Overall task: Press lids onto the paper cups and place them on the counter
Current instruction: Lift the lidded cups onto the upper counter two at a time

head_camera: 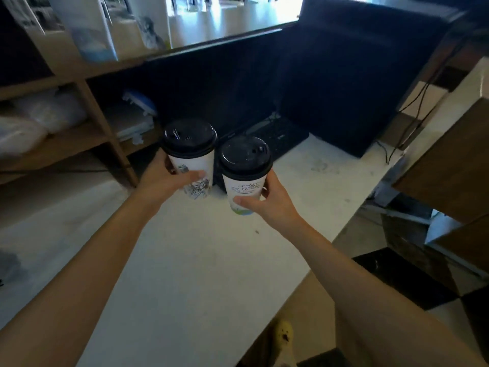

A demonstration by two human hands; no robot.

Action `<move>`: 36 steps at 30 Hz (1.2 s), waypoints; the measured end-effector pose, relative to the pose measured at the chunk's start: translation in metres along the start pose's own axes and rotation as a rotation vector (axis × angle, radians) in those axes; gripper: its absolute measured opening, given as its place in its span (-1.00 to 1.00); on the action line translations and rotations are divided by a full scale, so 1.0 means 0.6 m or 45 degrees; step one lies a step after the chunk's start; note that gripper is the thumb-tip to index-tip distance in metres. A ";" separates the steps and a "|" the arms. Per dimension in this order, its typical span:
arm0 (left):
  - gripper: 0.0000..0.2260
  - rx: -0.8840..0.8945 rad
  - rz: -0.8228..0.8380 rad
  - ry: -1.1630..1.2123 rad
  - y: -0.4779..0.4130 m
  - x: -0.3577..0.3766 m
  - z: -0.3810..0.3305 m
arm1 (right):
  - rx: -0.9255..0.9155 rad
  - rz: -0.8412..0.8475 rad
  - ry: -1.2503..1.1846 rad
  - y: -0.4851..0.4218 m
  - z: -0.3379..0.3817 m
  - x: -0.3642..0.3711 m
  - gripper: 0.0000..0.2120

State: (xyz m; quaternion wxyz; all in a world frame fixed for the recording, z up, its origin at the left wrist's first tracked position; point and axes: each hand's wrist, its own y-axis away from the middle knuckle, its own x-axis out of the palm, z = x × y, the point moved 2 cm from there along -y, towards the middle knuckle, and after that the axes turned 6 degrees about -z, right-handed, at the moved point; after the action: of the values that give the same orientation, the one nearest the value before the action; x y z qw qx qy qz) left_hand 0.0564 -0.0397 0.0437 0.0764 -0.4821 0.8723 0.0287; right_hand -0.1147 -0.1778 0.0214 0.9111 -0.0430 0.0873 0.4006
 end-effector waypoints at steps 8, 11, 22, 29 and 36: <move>-0.48 0.029 -0.050 0.057 -0.096 0.102 -0.112 | -0.067 0.087 -0.113 -0.159 0.090 -0.122 -0.39; -0.26 0.065 -0.086 0.015 -0.142 0.129 -0.160 | -0.135 0.143 -0.124 -0.225 0.132 -0.165 -0.39; -0.45 0.136 -0.260 0.055 -0.317 0.163 -0.339 | -0.267 0.180 -0.228 -0.495 0.301 -0.197 -0.43; -0.67 0.173 -0.492 0.090 -0.439 0.146 -0.355 | -0.279 0.114 -0.169 -0.647 0.333 -0.134 -0.43; -0.38 0.136 -0.667 0.007 -0.506 0.133 -0.300 | -0.300 0.084 -0.100 -0.744 0.309 -0.069 -0.38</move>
State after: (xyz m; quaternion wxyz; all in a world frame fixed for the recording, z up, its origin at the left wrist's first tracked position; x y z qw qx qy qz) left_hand 0.2524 -0.2910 0.2155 0.1042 -0.6869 0.7182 -0.0393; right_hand 0.2098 -0.4819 0.2149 0.8888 -0.1310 0.0052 0.4392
